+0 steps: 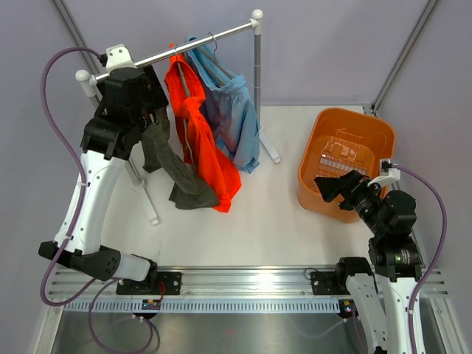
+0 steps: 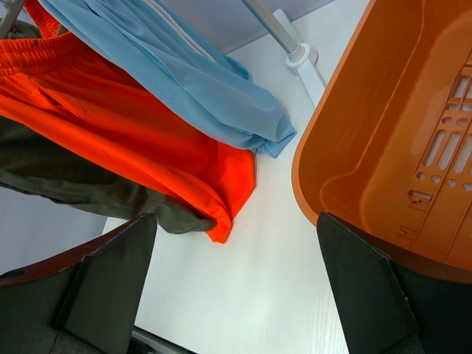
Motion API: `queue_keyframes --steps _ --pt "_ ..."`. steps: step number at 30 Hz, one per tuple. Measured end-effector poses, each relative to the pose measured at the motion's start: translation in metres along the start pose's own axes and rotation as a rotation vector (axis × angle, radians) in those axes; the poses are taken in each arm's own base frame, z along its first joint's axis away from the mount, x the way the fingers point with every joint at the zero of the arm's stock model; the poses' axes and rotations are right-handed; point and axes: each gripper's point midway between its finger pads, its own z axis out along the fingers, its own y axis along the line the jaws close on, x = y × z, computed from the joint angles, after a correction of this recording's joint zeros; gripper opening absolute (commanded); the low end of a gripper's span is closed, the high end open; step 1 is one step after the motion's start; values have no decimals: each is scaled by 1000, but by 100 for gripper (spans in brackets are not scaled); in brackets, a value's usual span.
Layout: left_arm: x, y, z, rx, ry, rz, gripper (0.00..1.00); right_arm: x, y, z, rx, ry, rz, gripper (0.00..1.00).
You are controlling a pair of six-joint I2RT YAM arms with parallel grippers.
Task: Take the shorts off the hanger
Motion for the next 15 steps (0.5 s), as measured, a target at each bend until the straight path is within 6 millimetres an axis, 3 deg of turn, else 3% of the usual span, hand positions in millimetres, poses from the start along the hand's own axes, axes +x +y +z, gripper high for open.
queue_keyframes --steps 9,15 --pt "11 -5 22 3 32 6 74 2 -3 1 10 12 -8 100" --pt "14 -6 27 2 44 6 64 2 -4 2 13 17 -10 99"
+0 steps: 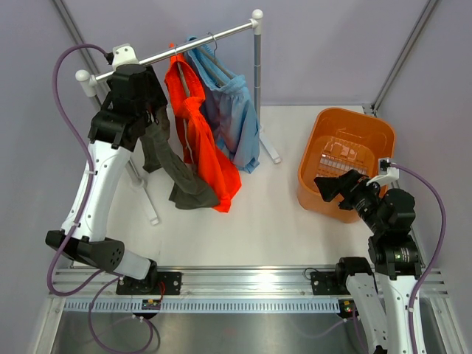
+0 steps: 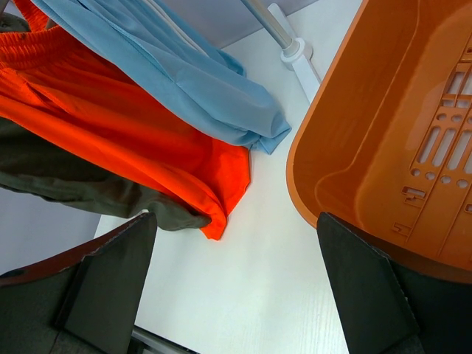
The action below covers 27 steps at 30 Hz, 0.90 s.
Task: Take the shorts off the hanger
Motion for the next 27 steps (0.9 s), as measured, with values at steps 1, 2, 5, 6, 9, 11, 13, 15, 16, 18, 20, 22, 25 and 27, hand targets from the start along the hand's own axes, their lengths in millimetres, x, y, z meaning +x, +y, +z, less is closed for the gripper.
queue_keyframes --steps 1,2,5,6,9,11,13,15,16,18,20,22,25,27 --pt "0 1 0 -2 -1 -3 62 0 0 0 0 0 0 100" --pt "-1 2 1 -6 -1 -6 59 0 0 0 0 1 0 99" --pt "-1 5 2 -12 -1 -10 49 0 0 0 1 1 0 99" --pt "-1 5 3 -13 0 -12 45 0 0 0 1 1 0 100" --pt "-1 7 4 -15 2 -18 31 2 -2 1 4 5 1 99" --pt "0 7 6 -15 5 -20 20 3 -3 1 6 9 2 99" --pt "2 7 8 -16 12 -18 9 4 -4 2 8 11 2 99" --pt "2 7 10 -14 12 -20 1 5 -5 2 9 13 2 99" --pt "2 6 10 -9 12 -20 0 5 -5 2 9 13 3 99" --pt "2 6 10 -7 12 -18 0 5 -5 2 9 13 2 100" --pt "2 6 10 -5 13 -14 0 5 -5 2 9 14 2 100" --pt "1 7 9 -6 15 -9 0 6 -5 3 10 15 3 100" --pt "1 8 5 -4 24 3 0 9 -8 4 14 21 6 99" --pt "0 9 2 0 30 12 0 10 -9 4 17 26 8 99"
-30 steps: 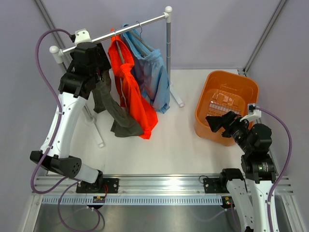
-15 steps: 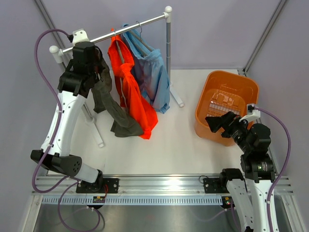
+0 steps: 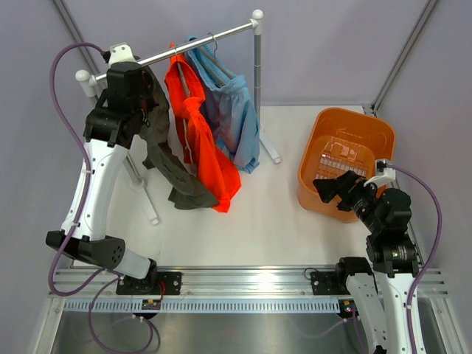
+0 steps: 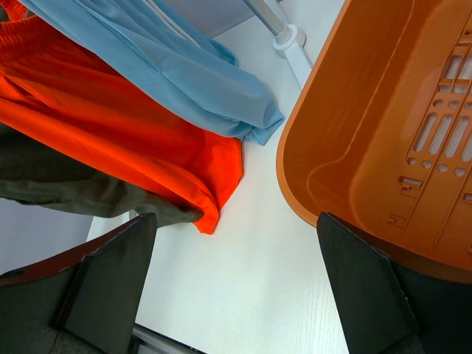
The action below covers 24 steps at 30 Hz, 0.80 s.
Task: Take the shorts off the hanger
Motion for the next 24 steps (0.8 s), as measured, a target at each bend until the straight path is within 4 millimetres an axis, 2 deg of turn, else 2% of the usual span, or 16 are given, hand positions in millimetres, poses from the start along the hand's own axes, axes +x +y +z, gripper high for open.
queue_keyframes --steps 5,9,13,17,24 --pt "-12 3 -17 20 -12 2 0 3 -3 1 4 8 4 100" --pt "-20 10 -41 42 -37 -5 0 3 -3 2 2 5 3 99" --pt "-21 19 -65 70 -55 1 0 2 -3 4 -3 1 0 99" --pt "-13 19 -83 132 -51 7 0 3 -4 6 -1 5 2 99" --pt "13 16 -99 216 11 22 0 4 -5 10 -6 9 1 99"
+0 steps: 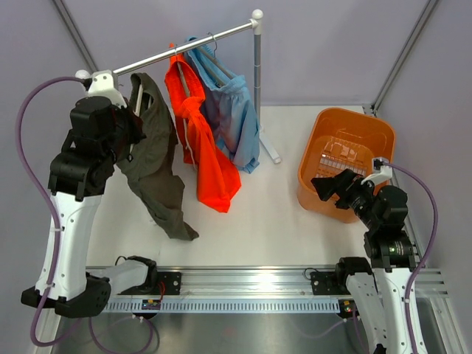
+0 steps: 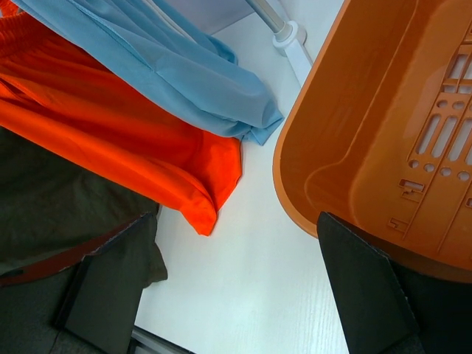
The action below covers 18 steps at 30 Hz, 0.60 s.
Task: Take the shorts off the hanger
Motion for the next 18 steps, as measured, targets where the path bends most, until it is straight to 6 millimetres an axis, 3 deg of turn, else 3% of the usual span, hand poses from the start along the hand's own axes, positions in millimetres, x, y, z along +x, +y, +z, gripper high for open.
queue_keyframes --steps 4,11,15,18 --pt "31 2 -6 13 52 -2 0 3 -2 5 -3 27 -2 100" --pt "118 -9 -11 67 214 51 0 13 -10 18 10 100 4 99" --pt "171 -34 -15 149 333 119 0 15 -9 22 2 131 4 99" --pt "200 -58 -29 229 388 187 0 13 -6 24 -7 143 -6 99"
